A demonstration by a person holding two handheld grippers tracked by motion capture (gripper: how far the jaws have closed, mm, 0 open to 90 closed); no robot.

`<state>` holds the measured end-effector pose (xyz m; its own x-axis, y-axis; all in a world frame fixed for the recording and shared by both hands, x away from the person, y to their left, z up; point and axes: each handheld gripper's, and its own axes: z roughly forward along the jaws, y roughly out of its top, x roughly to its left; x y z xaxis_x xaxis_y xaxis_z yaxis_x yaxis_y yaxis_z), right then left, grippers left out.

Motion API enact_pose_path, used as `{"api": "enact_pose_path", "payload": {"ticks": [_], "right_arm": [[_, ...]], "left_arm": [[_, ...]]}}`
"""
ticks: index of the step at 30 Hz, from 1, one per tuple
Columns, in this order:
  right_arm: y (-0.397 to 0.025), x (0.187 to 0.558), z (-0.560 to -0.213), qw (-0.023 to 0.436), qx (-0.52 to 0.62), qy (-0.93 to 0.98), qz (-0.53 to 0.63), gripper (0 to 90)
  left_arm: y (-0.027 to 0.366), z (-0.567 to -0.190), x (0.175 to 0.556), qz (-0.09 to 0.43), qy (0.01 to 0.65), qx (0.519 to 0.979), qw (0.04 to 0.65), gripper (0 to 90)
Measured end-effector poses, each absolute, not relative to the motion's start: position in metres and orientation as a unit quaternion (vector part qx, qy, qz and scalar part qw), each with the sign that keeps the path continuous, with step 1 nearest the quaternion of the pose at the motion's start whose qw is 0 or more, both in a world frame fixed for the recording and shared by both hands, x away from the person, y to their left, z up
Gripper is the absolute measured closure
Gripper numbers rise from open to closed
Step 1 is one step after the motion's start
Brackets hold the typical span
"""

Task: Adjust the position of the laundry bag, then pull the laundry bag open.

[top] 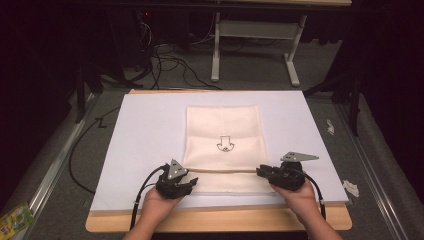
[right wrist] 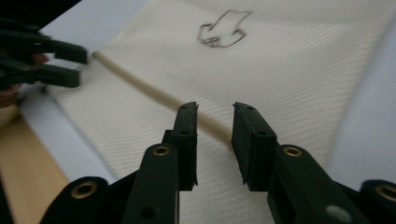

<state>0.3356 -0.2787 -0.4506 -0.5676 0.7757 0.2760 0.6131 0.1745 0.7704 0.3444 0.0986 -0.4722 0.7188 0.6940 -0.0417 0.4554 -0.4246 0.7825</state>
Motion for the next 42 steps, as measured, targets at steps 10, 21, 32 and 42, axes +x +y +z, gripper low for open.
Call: {"api": "enact_pose_path", "payload": {"ticks": [10,21,32,42], "right_arm": [[-0.310,0.338,-0.466,0.138,0.532,0.735,0.398,57.7],[-0.294,0.340,-0.475,0.147,0.525,0.759,0.357,56.3],[-0.290,0.341,-0.475,0.137,0.507,0.772,0.358,77.1],[-0.292,0.340,-0.471,0.144,0.469,0.792,0.364,85.2]], "left_arm": [[0.113,-0.457,0.344,0.143,0.370,0.781,0.481,47.2],[0.106,-0.458,0.343,0.146,0.360,0.791,0.472,45.9],[0.102,-0.455,0.336,0.155,0.348,0.798,0.467,45.5],[0.081,-0.453,0.329,0.128,0.329,0.809,0.470,45.8]]}}
